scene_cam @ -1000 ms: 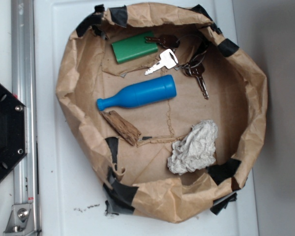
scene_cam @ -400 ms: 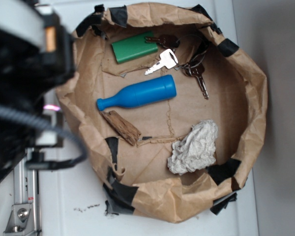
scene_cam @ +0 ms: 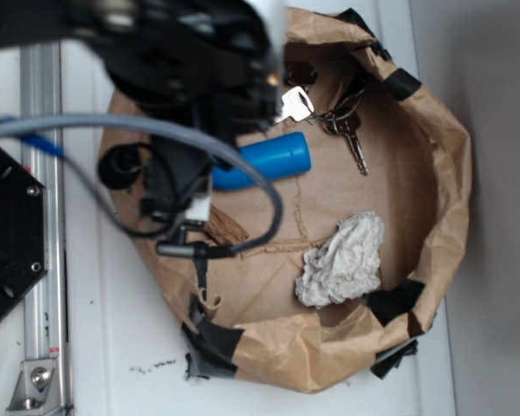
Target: Grab the wood chip.
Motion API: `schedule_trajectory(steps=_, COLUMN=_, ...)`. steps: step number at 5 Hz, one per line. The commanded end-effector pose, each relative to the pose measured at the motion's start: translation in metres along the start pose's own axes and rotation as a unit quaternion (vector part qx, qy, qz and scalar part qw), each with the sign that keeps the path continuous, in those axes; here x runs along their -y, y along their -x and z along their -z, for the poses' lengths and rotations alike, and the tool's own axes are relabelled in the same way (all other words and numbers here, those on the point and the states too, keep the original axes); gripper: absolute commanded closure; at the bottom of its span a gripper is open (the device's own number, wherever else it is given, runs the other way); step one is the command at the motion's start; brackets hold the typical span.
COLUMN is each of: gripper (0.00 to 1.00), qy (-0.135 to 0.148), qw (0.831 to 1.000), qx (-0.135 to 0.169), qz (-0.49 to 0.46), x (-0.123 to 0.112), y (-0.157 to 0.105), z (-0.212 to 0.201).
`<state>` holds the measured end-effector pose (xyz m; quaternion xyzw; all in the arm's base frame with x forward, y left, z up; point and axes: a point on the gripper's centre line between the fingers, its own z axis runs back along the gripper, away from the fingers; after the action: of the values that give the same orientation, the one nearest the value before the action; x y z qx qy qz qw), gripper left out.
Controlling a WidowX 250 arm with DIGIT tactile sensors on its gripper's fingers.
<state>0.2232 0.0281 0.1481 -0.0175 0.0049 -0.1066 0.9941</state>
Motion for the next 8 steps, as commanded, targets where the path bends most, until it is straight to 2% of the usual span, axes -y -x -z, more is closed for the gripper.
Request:
schedule_trajectory(steps=1, gripper=0.0, qy=-0.032, qw=0.999, qx=-0.031, qz=0.016, x=0.015, y=-0.029, z=0.03)
schedule_trajectory(steps=2, gripper=0.0, qy=-0.041, qw=0.997, qx=-0.039, qz=0.043, x=0.026, y=-0.027, z=0.052)
schedule_trajectory(steps=3, gripper=0.0, qy=-0.043, qw=0.996, qx=-0.06, qz=0.06, x=0.036, y=-0.025, z=0.071)
schedule_trajectory(steps=4, gripper=0.0, qy=-0.018, qw=0.995, qx=-0.047, qz=0.089, x=0.04, y=-0.002, z=0.076)
schedule_trajectory(steps=5, gripper=0.0, qy=-0.008, qw=0.993, qx=-0.031, qz=0.112, x=0.039, y=0.011, z=0.08)
schedule_trajectory(steps=6, gripper=0.0, qy=-0.007, qw=0.99, qx=-0.034, qz=0.137, x=0.042, y=0.008, z=0.108)
schedule_trajectory(steps=7, gripper=0.0, qy=-0.008, qw=0.986, qx=-0.023, qz=0.167, x=0.038, y=-0.004, z=0.135)
schedule_trajectory(steps=8, gripper=0.0, qy=-0.012, qw=0.983, qx=0.005, qz=0.185, x=0.038, y=-0.017, z=0.147)
